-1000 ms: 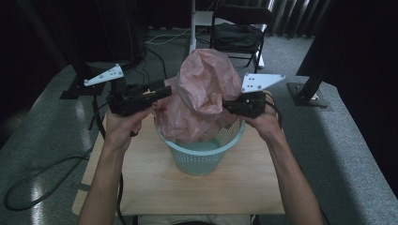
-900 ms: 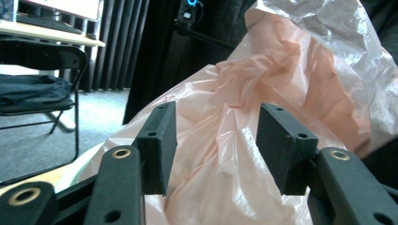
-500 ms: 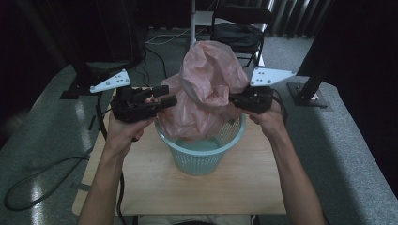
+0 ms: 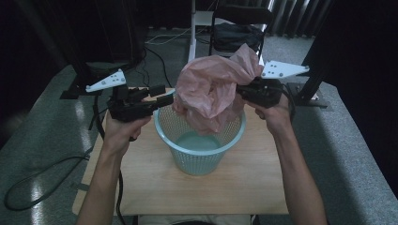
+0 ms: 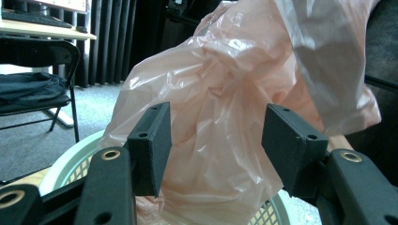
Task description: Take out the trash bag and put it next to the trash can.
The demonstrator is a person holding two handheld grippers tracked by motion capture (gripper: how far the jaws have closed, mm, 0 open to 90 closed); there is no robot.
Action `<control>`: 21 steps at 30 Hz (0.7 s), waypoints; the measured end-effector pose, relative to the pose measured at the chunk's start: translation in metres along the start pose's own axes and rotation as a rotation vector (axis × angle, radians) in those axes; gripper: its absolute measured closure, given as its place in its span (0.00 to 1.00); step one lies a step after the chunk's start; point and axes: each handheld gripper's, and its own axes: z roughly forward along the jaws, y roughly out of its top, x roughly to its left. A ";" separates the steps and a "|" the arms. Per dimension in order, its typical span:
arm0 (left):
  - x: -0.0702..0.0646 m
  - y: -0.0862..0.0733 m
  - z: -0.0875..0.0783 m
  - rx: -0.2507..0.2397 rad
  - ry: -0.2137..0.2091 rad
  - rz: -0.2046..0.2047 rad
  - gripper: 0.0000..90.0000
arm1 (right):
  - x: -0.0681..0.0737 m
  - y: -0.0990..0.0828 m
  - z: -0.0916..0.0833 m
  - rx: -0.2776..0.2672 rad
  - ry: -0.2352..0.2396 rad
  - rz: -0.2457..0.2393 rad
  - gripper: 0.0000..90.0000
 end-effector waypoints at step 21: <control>0.006 -0.007 0.001 0.003 -0.003 -0.022 0.48 | -0.010 0.007 -0.018 -0.074 -0.096 0.020 0.99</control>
